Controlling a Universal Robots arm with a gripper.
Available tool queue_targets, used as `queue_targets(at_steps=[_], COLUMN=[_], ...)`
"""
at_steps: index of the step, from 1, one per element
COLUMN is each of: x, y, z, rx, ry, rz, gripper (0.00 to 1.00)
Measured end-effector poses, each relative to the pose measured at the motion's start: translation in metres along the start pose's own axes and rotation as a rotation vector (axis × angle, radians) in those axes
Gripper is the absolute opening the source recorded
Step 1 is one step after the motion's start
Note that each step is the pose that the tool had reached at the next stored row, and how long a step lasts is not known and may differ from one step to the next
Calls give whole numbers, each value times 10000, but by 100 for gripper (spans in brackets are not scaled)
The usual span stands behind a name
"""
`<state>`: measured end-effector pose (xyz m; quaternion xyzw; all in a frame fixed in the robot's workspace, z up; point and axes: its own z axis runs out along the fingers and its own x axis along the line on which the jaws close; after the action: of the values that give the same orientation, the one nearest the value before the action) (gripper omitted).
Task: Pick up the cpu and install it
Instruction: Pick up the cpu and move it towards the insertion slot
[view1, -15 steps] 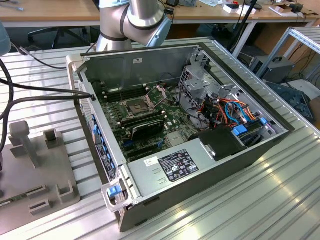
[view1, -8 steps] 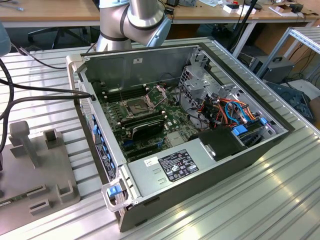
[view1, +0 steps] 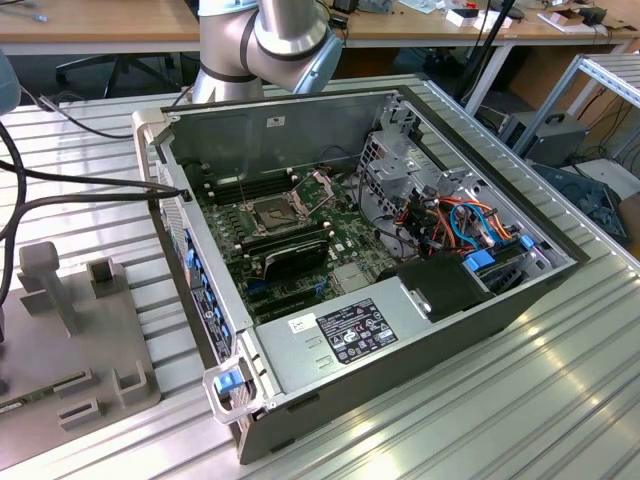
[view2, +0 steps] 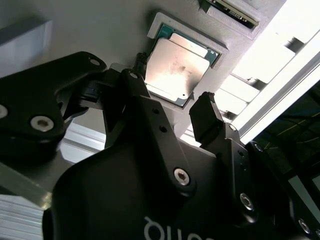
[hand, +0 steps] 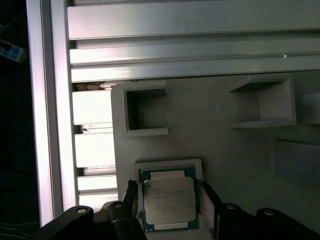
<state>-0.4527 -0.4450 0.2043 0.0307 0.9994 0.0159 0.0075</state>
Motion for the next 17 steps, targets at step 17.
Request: queue_targets(at_steps=[17], x=[0], y=[-2], z=[29], rx=[1], ry=[8], rz=[-240], gripper=[62])
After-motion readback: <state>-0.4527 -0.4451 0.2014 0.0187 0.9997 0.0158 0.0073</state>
